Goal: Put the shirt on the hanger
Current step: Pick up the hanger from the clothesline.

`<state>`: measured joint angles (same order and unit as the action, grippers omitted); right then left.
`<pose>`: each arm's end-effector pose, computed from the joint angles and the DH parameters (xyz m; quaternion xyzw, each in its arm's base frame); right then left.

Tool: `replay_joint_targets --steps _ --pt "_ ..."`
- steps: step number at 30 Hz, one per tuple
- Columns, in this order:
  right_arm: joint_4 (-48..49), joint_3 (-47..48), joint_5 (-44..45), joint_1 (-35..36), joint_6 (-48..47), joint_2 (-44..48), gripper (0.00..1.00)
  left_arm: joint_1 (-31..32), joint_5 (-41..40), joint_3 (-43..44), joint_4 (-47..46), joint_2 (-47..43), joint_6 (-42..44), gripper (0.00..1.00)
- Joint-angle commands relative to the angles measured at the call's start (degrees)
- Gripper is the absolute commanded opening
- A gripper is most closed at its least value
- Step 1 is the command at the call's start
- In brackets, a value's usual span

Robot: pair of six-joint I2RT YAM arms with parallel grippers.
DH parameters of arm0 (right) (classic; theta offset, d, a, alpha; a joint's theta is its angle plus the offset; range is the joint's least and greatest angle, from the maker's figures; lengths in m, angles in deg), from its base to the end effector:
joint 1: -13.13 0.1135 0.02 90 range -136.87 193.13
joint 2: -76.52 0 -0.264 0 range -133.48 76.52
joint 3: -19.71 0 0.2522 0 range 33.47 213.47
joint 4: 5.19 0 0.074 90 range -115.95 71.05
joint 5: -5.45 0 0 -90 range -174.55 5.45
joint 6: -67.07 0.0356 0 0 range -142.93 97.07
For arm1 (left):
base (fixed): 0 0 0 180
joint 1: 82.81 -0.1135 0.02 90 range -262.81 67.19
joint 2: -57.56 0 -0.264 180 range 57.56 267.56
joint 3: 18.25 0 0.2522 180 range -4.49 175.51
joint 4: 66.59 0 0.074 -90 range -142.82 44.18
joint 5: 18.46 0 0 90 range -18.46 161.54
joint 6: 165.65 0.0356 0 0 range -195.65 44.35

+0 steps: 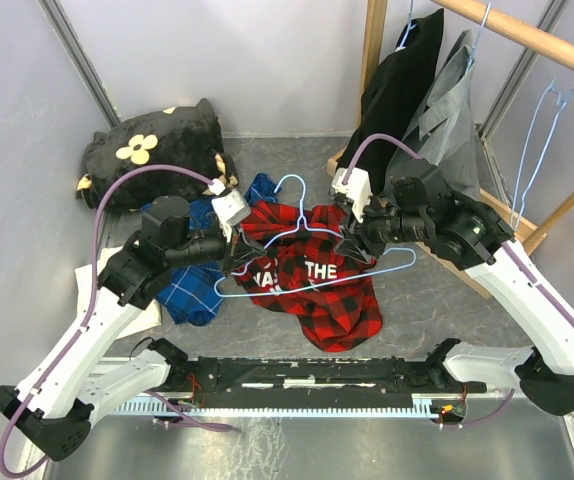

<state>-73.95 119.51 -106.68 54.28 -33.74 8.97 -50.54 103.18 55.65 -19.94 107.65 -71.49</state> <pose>0.1557 0.1539 0.4284 -0.4616 0.7500 0.2810 0.3814 0.1401 -0.1106 0.3773 0.3938 0.7143 -0.3496 0.4611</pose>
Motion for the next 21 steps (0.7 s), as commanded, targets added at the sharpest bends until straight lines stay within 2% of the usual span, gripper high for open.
replay_joint_targets --steps 1,11,21 --pt "-0.7 1.1 0.1 0.2 -1.5 -0.1 0.44 0.2 -0.1 2.8 -1.3 0.1 -0.5 0.03" --pt "-0.3 2.1 5.3 0.2 -2.8 0.4 0.47 0.3 5.3 2.1 -1.1 -1.7 1.7 0.03" --pt "0.3 2.8 7.5 0.2 -4.0 1.8 0.56 2.0 6.2 1.2 -0.7 -4.2 2.3 0.03"
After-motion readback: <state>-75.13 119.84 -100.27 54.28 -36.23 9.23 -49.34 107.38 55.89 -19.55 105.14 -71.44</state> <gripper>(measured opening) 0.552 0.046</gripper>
